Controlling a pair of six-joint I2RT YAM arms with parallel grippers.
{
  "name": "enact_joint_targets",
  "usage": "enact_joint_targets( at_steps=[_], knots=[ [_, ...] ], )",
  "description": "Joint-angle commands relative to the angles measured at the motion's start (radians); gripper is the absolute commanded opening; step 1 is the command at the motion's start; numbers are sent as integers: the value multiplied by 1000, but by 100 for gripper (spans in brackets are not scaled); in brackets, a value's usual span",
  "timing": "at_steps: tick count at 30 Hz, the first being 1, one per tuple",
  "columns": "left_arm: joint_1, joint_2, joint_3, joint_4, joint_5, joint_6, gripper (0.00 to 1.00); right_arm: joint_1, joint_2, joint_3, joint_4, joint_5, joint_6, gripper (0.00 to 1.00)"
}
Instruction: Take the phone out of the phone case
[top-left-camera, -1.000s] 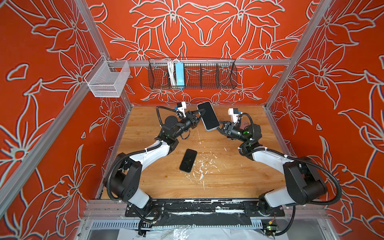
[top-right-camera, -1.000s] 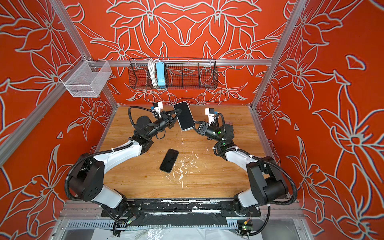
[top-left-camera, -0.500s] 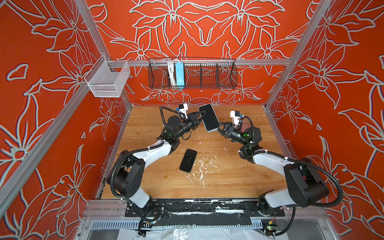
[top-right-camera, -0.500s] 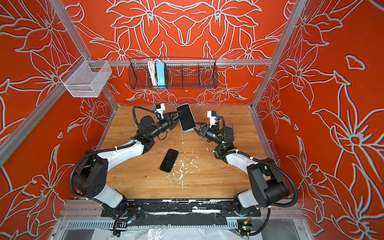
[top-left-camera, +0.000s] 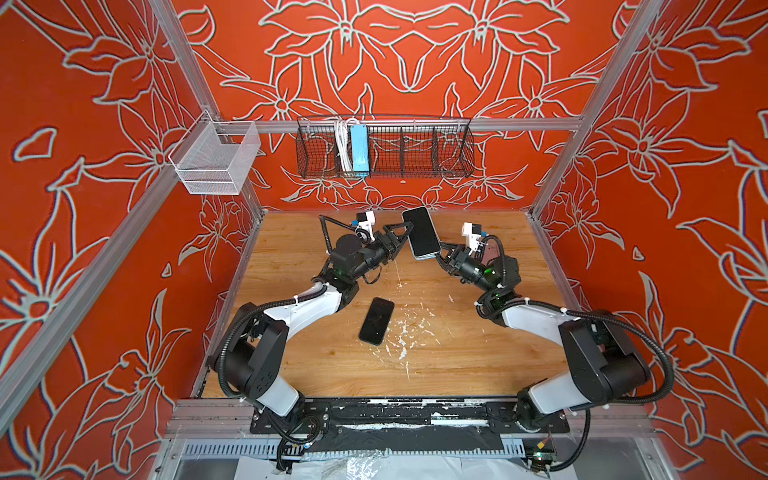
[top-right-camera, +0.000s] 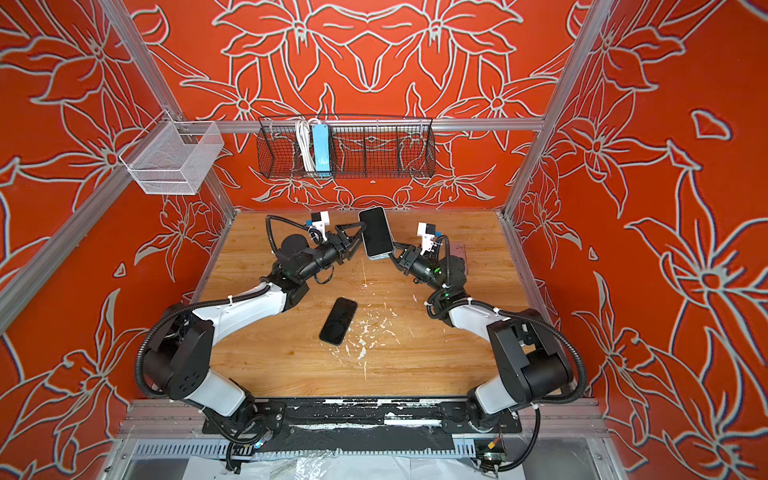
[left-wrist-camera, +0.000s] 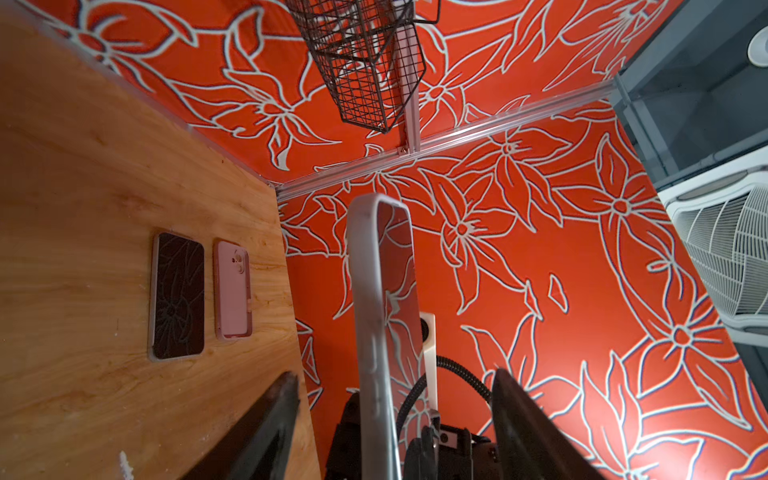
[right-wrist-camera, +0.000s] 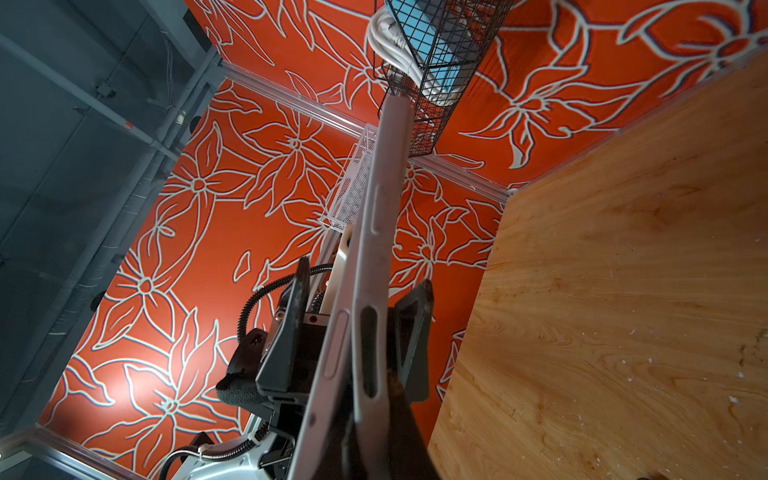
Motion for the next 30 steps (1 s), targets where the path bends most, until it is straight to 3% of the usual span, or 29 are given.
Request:
enact_joint_targets(
  at_steps=[1, 7, 12, 17, 19, 23, 30],
  knots=[
    [-10, -54, -21, -3, -27, 21, 75, -1, 29, 19, 145, 24, 52, 0],
    [-23, -101, -55, -51, -57, 28, 85, 0, 69, 35, 171, 33, 50, 0],
    [-62, -178, -89, -175, -136, 36, 99, 0, 68, 26, 149, 61, 19, 0],
    [-175, -337, -95, -486, -398, 61, 97, 1, 69, 23, 134, 79, -12, 0],
    [-206, -388, -129, -503, -458, -15, 97, 1, 70, 22, 123, 85, -28, 0],
    [-226, -415, -176, -477, -441, -184, 97, 7, 68, 14, 105, 105, -65, 0],
    [-258, -341, -154, -405, -407, -305, 97, 19, 60, -8, 73, 140, -127, 0]
  ],
)
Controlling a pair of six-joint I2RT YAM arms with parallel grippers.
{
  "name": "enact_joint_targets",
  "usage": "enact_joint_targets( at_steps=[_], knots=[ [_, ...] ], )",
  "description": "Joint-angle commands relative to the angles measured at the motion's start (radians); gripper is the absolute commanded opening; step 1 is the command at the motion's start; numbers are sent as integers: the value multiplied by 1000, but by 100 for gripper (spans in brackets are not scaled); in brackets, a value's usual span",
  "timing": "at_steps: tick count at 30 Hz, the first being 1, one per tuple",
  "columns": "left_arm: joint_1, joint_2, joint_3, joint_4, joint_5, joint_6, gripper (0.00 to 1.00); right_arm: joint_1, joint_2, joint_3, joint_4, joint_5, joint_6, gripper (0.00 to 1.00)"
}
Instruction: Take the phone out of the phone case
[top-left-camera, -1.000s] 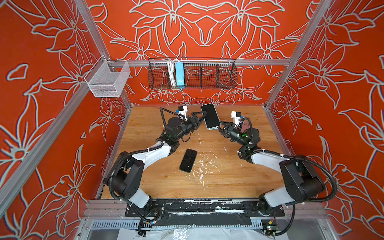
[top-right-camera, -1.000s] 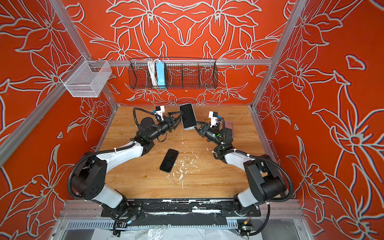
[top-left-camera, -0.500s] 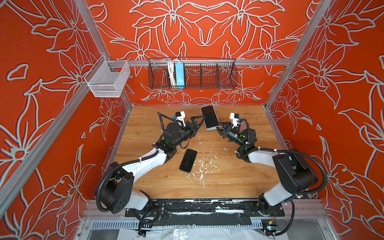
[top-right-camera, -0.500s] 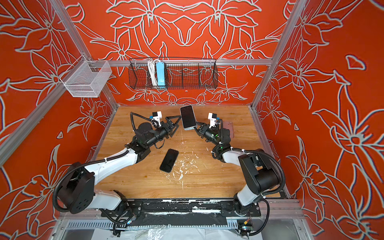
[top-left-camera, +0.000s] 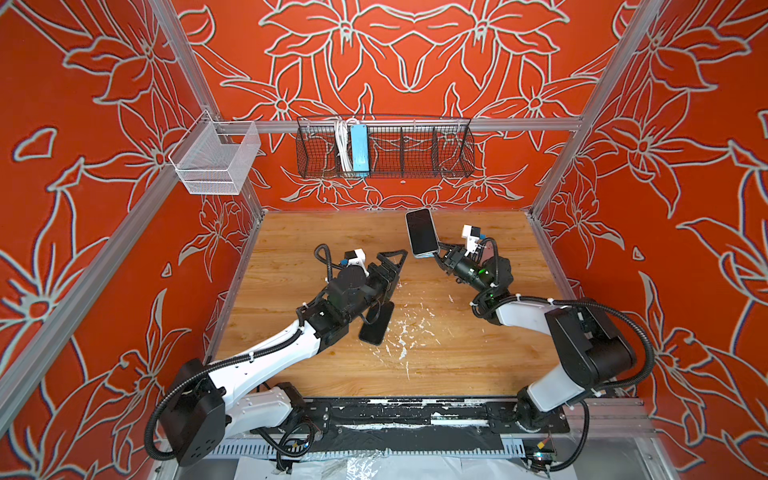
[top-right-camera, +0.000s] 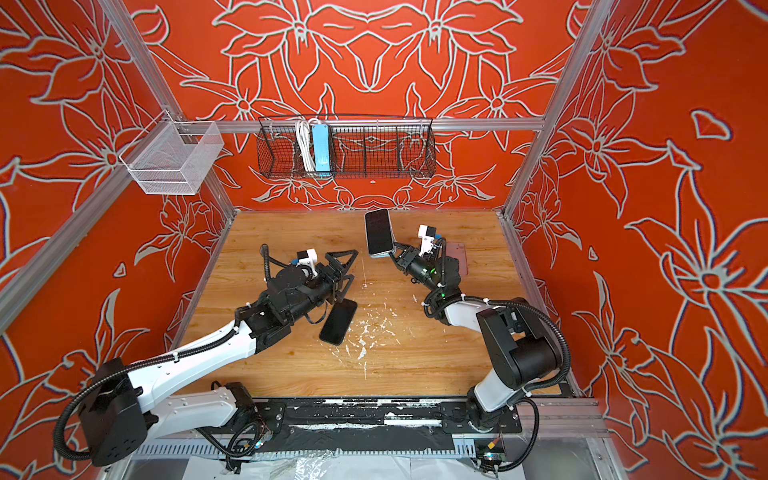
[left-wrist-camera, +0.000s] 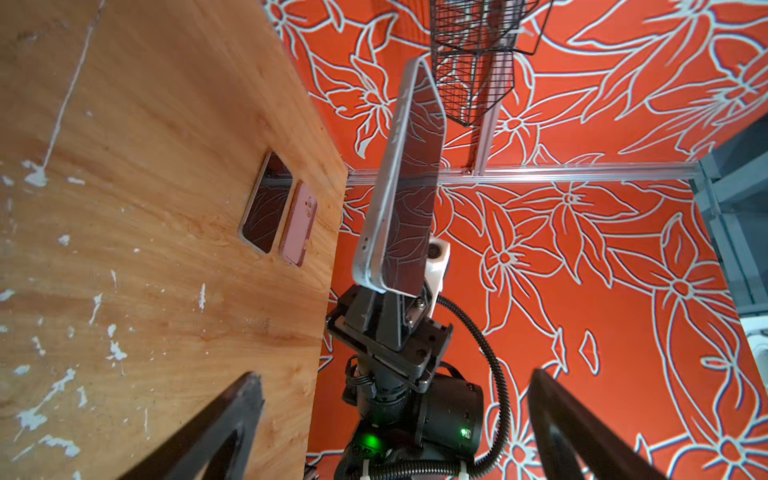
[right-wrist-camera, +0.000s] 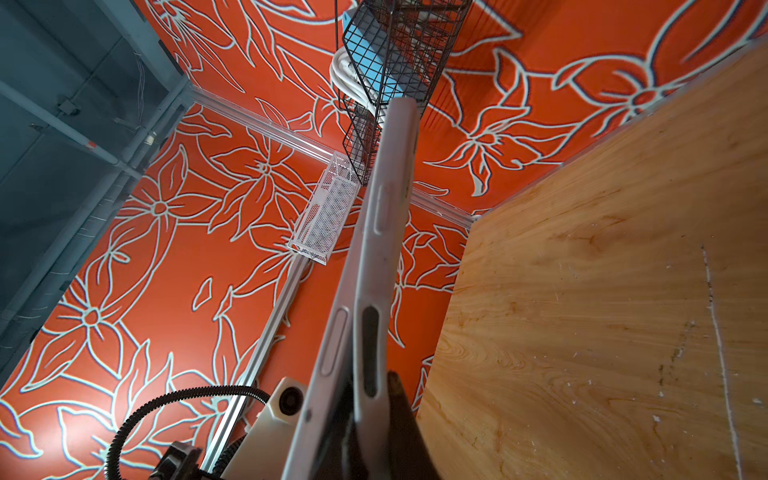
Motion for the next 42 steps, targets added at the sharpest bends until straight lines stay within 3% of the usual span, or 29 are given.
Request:
enact_joint_targets(
  at_steps=[1, 12, 28, 42],
  knots=[
    [-11, 38, 29, 40, 7, -80, 97, 13, -15, -14, 60, 43, -43, 0],
    [-13, 161, 155, 97, 74, -96, 97, 31, -92, -82, 6, 78, -131, 0],
    [-22, 310, 211, 207, 154, -173, 97, 36, -126, -107, 14, 85, -123, 0],
    [-45, 296, 204, 228, 179, -190, 97, 37, -124, -118, 13, 95, -139, 0]
  ],
)
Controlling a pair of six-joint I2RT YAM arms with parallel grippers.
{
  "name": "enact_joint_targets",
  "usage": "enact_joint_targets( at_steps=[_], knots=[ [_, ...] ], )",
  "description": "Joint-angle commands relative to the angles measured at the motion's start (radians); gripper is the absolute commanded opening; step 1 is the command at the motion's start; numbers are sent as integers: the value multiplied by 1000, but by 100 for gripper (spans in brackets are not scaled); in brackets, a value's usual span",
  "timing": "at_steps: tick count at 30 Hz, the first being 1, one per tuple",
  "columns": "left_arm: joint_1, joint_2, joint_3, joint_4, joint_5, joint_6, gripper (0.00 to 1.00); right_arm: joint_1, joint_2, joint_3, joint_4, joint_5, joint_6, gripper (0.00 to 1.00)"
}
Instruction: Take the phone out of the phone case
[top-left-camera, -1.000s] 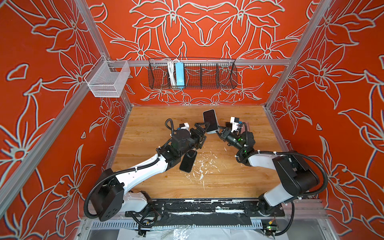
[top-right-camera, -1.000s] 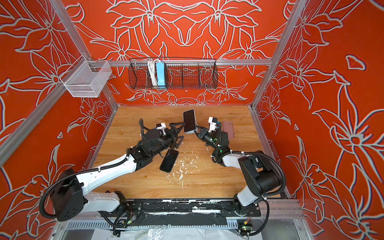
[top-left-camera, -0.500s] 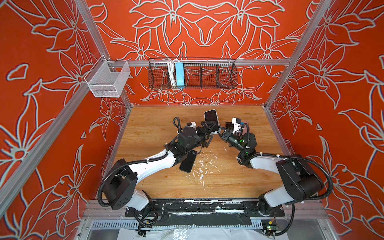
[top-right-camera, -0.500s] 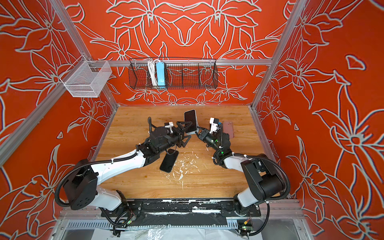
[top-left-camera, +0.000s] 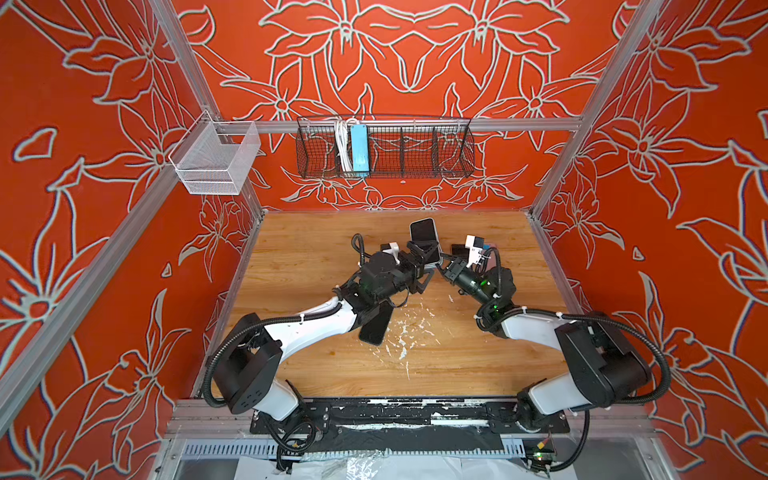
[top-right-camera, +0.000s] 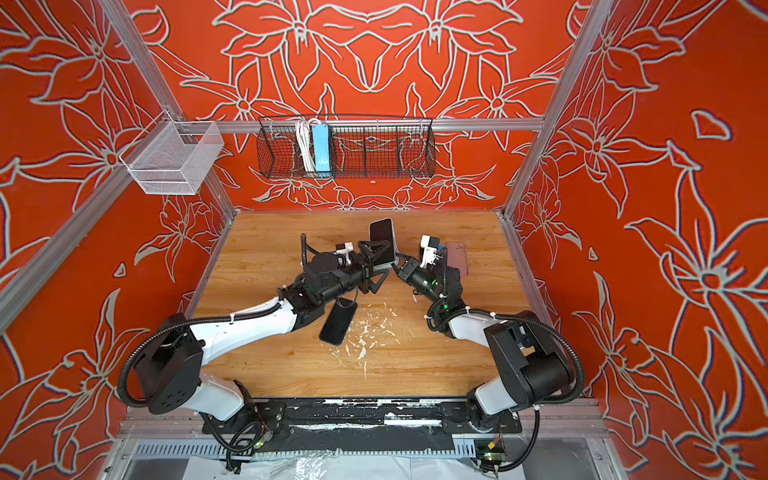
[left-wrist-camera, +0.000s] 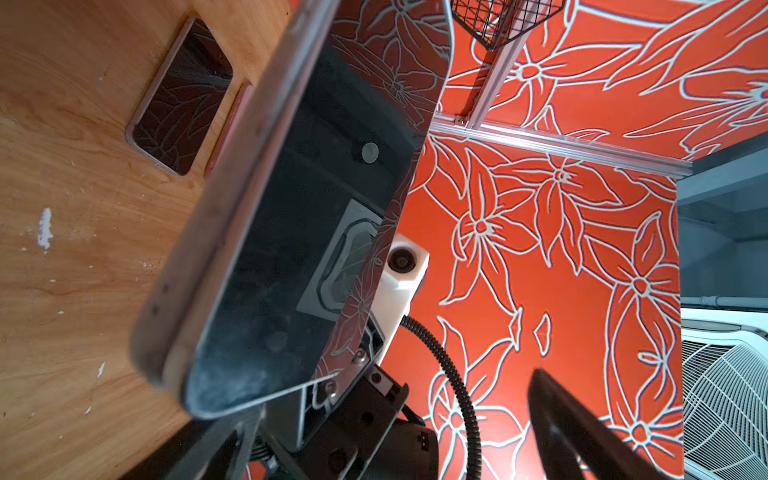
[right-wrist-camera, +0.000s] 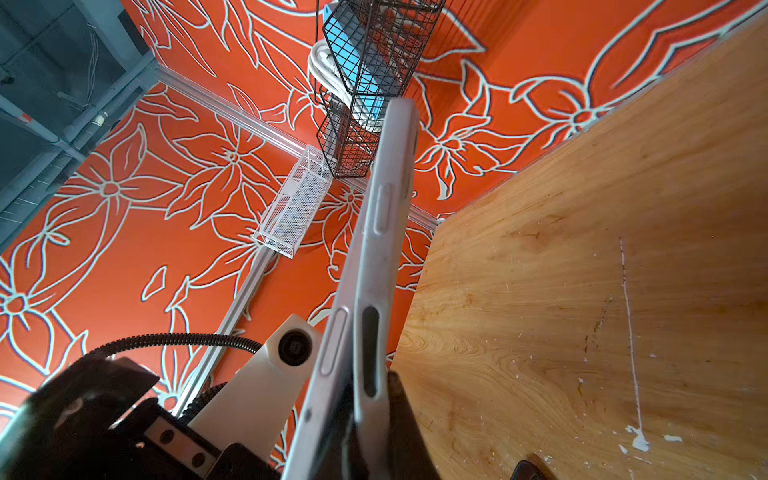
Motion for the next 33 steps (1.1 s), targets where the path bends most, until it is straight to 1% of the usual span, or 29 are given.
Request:
enact_joint_targets(
  at_steps=[1, 8, 14, 17, 33],
  knots=[
    [-10, -26, 0, 31, 5, -6, 97, 7, -18, 4, 75, 15, -11, 0],
    [-7, -26, -18, 60, -39, 5, 98, 6, -24, 1, 72, 9, -12, 0],
    [2, -5, -15, 116, -28, -11, 100, 7, -32, -17, 76, 12, -13, 0],
    [2, -3, -16, 140, -27, -17, 99, 6, -40, -26, 72, 17, -18, 0],
    [11, 17, -25, 99, -48, 6, 98, 7, -77, -39, 72, 16, -14, 0]
  ],
)
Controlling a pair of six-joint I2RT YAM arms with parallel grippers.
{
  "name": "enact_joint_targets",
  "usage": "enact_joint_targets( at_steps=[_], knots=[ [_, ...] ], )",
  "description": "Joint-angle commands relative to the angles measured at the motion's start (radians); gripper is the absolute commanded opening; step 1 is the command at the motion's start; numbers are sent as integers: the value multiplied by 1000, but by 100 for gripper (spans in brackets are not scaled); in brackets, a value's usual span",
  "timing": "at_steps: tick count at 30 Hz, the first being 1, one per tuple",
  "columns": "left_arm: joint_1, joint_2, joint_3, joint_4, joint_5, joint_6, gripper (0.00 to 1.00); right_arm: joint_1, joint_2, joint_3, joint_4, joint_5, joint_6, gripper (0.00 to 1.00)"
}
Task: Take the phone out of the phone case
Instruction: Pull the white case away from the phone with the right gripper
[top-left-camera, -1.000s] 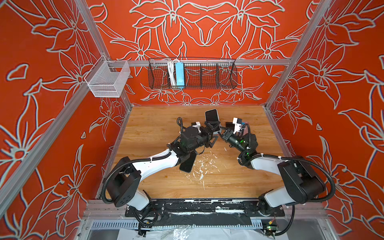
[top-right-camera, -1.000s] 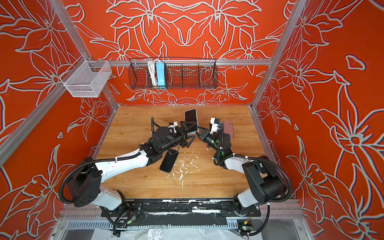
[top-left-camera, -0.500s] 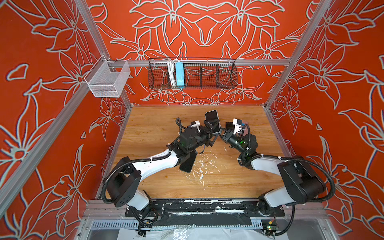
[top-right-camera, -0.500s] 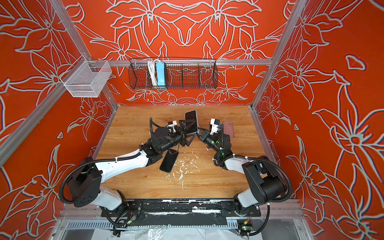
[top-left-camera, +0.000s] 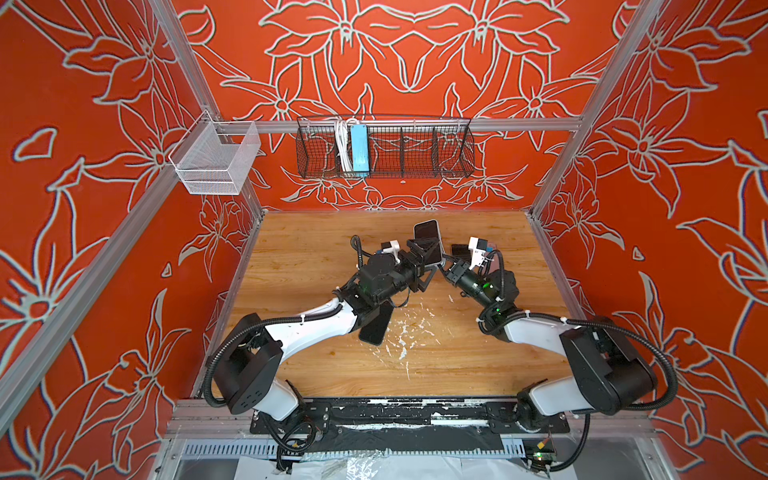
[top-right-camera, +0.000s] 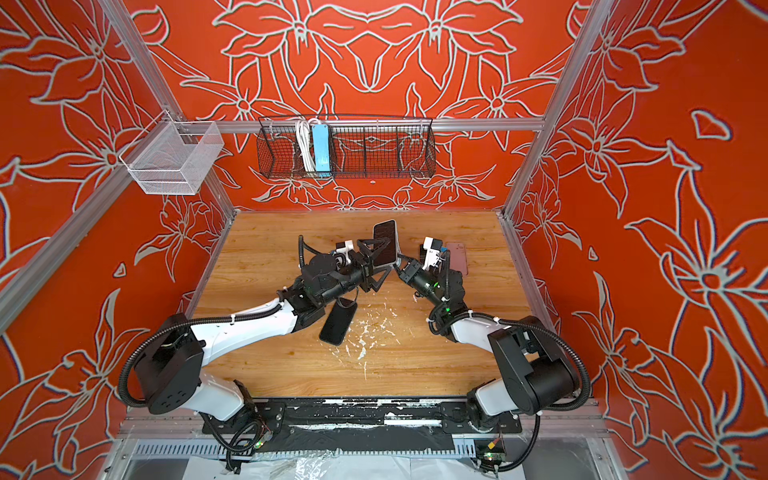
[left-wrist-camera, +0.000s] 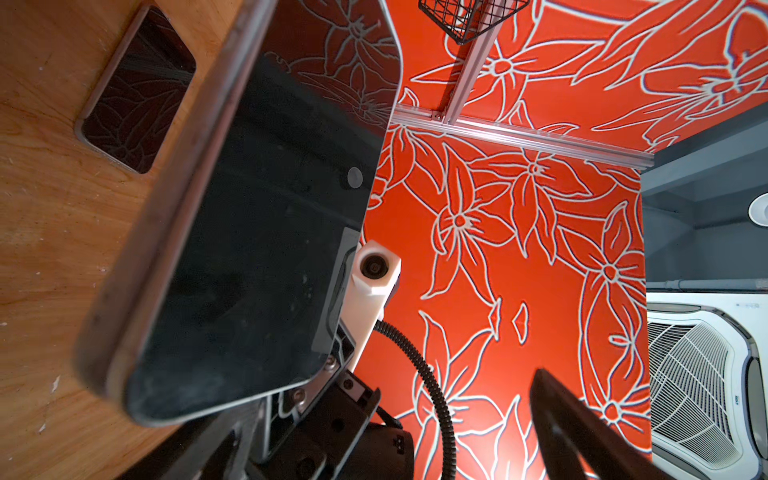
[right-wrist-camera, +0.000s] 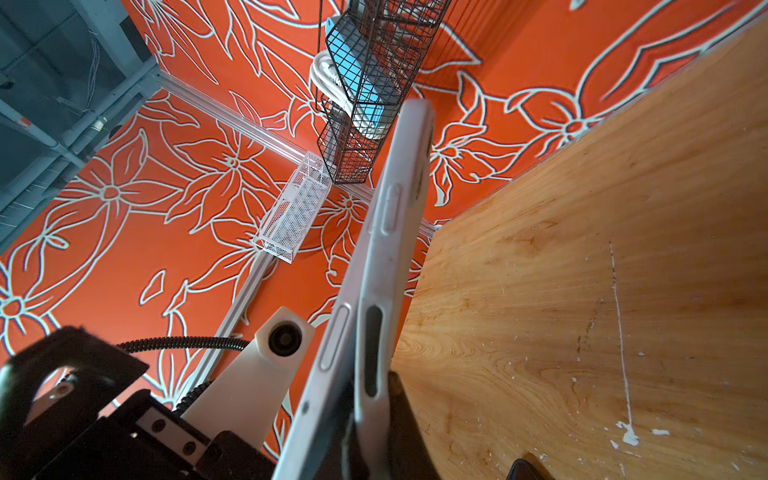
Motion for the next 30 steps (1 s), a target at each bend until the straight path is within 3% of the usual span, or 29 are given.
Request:
enact_joint_targets(
  at_steps=[1, 6, 12, 26, 30],
  knots=[
    [8, 16, -12, 18, -23, 13, 98, 7, -39, -9, 77, 1, -6, 0],
    [14, 11, -7, -16, -34, 36, 92, 5, -57, -21, 77, 1, -6, 0],
    [22, -5, -16, -46, -55, 61, 74, 6, -87, -35, 71, 3, -15, 0],
    [45, 0, 8, -75, -50, 108, 45, 8, -112, -57, 67, -11, -14, 0],
    [47, 23, 12, -15, -25, 82, 31, 8, -130, -70, 42, -5, -16, 0]
  ],
)
